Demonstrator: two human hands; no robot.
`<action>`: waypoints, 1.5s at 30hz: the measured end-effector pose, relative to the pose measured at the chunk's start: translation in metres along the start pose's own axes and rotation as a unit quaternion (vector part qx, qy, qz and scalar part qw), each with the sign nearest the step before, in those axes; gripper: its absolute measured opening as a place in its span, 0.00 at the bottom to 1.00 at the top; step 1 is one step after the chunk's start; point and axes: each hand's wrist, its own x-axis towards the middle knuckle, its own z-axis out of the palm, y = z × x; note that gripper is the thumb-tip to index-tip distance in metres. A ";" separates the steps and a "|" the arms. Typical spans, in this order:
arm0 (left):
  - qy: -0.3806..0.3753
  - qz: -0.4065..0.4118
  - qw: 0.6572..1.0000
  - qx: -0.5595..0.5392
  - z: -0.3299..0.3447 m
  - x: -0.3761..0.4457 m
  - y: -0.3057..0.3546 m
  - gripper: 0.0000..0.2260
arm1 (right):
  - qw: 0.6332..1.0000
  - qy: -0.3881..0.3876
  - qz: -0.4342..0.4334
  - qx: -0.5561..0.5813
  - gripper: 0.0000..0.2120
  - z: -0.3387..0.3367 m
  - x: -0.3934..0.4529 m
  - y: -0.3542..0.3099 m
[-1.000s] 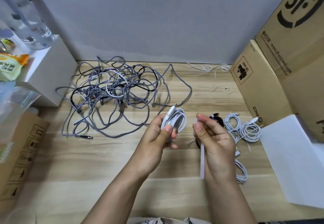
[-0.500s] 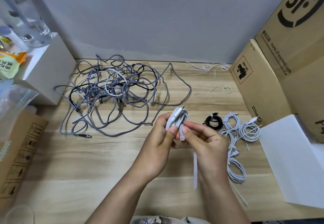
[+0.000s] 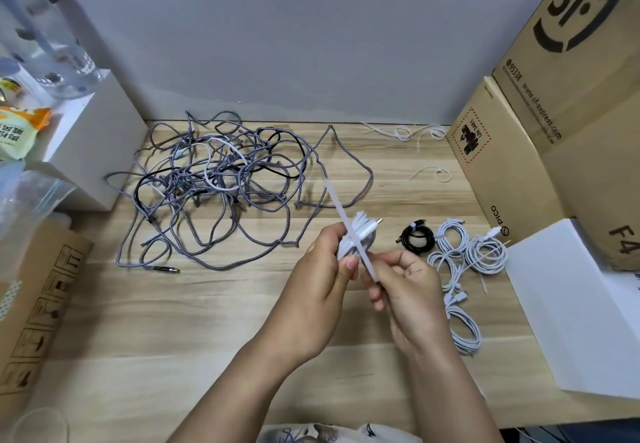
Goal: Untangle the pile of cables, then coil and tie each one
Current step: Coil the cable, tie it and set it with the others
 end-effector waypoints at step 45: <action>-0.028 -0.040 0.999 0.012 -0.002 -0.004 -0.008 0.11 | 0.928 -0.078 -0.314 -0.184 0.03 0.011 -0.023 -0.013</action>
